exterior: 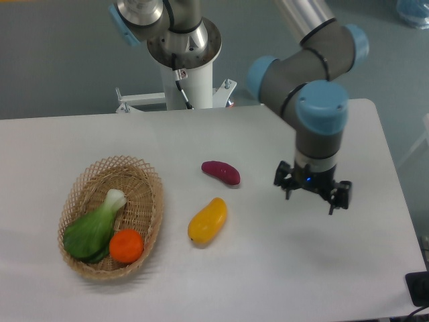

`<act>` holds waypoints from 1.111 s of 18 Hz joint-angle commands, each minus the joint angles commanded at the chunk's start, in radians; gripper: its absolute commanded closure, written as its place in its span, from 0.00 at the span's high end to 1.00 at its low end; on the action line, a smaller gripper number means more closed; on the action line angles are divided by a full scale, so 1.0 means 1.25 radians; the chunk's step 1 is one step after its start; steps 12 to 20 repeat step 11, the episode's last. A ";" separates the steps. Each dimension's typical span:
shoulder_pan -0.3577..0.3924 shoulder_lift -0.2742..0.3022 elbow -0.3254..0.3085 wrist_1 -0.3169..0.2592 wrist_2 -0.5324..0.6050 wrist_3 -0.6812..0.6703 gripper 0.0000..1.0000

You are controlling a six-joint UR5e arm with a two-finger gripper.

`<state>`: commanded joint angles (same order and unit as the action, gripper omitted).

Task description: Place the orange in the basket

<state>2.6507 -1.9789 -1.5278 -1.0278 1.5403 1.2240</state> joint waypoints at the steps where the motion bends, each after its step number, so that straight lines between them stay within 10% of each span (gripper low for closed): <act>1: -0.001 0.000 0.000 -0.001 0.001 0.003 1.00; 20: -0.005 -0.005 -0.005 0.004 0.005 0.001 1.00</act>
